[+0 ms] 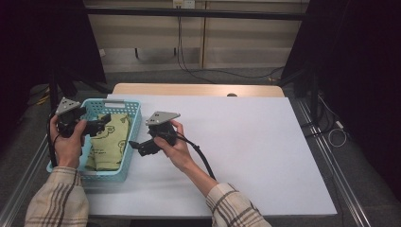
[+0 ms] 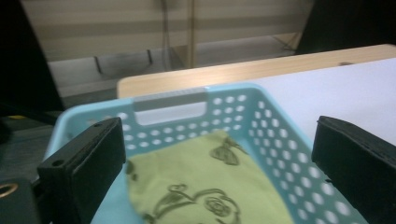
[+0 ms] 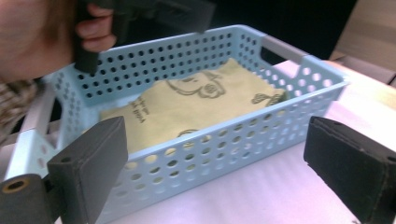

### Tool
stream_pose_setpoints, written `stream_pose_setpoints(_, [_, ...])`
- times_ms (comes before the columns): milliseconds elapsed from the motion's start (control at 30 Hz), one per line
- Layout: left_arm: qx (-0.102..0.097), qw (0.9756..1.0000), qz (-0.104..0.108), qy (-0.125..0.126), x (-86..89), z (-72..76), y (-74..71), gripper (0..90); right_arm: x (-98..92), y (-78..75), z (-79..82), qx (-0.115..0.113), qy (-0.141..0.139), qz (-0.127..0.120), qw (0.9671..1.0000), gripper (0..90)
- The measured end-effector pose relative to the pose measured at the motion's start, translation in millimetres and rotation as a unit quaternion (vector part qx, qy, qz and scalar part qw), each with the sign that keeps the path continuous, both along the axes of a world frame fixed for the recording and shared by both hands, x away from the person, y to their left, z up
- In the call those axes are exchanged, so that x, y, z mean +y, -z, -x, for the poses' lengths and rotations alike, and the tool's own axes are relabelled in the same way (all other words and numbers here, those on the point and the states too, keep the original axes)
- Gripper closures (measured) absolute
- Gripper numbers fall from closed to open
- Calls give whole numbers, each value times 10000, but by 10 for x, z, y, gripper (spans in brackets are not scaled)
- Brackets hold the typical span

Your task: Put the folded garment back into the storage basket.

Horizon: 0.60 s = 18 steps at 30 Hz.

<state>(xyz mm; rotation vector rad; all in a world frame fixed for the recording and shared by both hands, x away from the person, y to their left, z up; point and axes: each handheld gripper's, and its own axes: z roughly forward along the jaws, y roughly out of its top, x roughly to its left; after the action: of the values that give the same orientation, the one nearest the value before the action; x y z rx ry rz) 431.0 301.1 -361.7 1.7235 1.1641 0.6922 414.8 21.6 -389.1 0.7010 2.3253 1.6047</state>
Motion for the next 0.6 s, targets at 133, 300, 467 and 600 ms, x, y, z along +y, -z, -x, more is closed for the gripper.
stream_pose_setpoints(133, [-117,9999,-78,-28,-9,97,13,34,-42,12,14,-123,138,33,9998,58])
stream_pose_setpoints(300, [-214,9998,-6,-56,-26,223,12,35,-110,28,65,-186,230,60,9995,38])
stream_pose_setpoints(467, [-515,9986,17,-119,-54,377,-6,35,-199,14,135,-280,407,7,9988,40])
stream_pose_setpoints(600, [-540,9985,9,10,-93,520,-29,33,-295,-1,202,-395,522,-46,9978,40])
